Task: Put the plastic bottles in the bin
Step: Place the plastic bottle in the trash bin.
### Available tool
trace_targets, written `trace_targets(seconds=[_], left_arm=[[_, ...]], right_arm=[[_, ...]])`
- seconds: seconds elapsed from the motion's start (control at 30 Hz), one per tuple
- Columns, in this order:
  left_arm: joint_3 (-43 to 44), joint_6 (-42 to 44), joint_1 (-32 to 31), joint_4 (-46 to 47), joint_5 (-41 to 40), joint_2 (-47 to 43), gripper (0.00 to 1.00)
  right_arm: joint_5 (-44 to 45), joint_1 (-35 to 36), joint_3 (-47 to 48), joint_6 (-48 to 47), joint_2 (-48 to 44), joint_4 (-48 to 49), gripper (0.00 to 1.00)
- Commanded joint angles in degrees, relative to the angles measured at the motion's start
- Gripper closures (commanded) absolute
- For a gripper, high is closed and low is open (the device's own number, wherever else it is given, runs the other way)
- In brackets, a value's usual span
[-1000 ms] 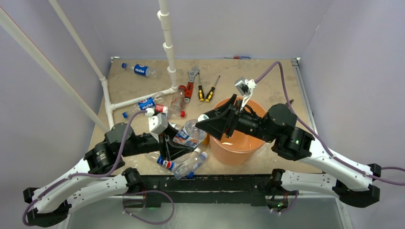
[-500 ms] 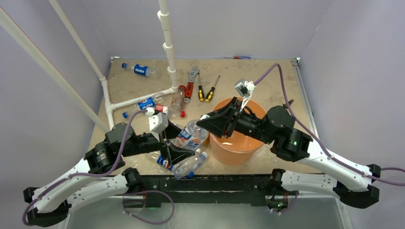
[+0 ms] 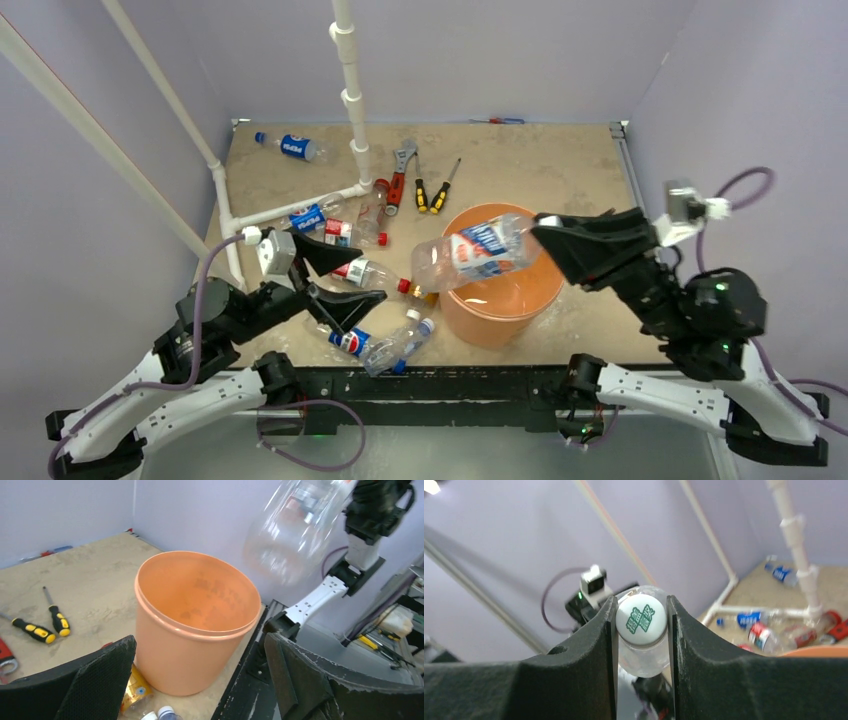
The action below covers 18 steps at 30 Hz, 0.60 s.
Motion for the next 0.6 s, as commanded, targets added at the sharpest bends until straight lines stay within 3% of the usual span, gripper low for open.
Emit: trace_targets(seconds=[0.0, 0.37, 0.57], left_arm=[[-2.74, -1.61, -0.01, 4.26, -7.21, -0.87, 0.01], [-5.5, -4.98, -0.01, 4.48, -18.25, -5.95, 0.01], [-7.67, -6.25, -0.01, 4.07, -20.6, -7.56, 0.01]], right_arm=[[10.26, 0.27, 2.29, -4.91, -3.35, 1.59, 1.0], [29.36, 0.29, 7.84, -11.92, 2.43, -11.14, 1.0], [32.03, 0.29, 9.42, -12.33, 7.99, -16.83, 1.0]])
